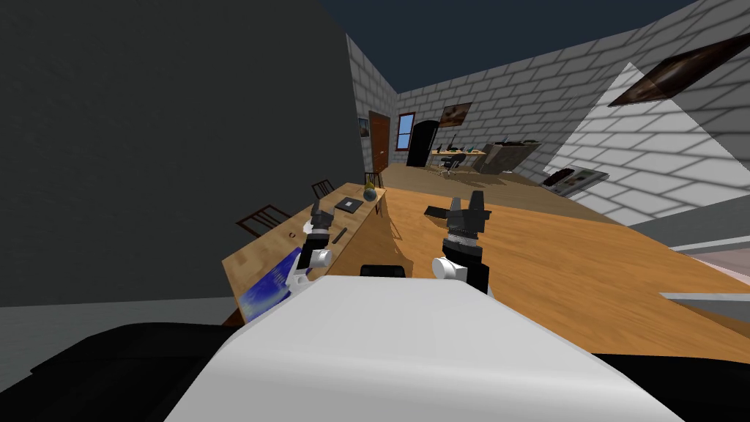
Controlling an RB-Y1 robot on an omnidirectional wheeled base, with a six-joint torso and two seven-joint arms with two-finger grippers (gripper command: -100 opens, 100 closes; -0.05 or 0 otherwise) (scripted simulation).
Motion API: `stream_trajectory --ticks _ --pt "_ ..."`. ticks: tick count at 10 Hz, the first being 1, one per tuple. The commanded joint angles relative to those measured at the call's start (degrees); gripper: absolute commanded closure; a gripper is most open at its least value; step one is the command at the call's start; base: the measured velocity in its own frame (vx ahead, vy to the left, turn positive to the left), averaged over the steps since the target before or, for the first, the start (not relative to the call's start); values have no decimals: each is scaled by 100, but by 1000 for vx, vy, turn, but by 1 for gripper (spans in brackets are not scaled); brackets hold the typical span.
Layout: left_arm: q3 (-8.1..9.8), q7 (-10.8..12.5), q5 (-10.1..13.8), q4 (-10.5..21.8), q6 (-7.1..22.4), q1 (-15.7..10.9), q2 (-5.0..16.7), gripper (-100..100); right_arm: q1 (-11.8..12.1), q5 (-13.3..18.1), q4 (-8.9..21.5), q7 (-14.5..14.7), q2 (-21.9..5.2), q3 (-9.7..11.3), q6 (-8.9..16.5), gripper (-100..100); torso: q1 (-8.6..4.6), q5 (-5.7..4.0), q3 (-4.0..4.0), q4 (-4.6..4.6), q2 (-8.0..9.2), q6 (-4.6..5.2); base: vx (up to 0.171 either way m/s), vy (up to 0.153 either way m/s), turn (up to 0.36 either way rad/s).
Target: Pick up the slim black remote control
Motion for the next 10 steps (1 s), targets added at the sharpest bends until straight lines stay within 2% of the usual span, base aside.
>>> stream_trajectory --ticks 1,2,5,6,7,8,9,10 --pt "27 116 104 176 286 -166 64 -100 0 0 0 0 0 0 0 0 0 0 0 0 0 0 27 -6 -9" --pt "27 116 104 176 396 -166 64 -100 0 0 0 0 0 0 0 0 0 0 -1 0 -2 1 24 -4 -6" --pt "91 342 312 503 911 -445 195 -100 0 0 0 0 0 0 0 0 -2 -1 0 0 -1 0 28 -8 -7" --pt "91 342 312 503 1036 -445 195 -100 0 0 0 0 0 0 0 0 -1 0 -2 -1 -4 0 28 -6 -6" --pt "123 456 422 678 1193 -586 261 -100 0 0 0 0 0 0 0 0 -1 0 -1 -1 -2 0 28 -6 -7" --pt "123 456 422 678 1351 -586 261 -100 0 0 0 0 0 0 0 0 -2 0 -1 0 -2 0 24 -4 -5" --pt "154 570 535 861 1538 -727 328 -100 0 0 0 0 0 0 0 0 -1 0 -1 0 -1 0 30 -7 -5" --pt "154 570 535 861 1695 -727 328 -100 0 0 0 0 0 0 0 0 -2 0 -2 0 -3 0 27 -8 -4"
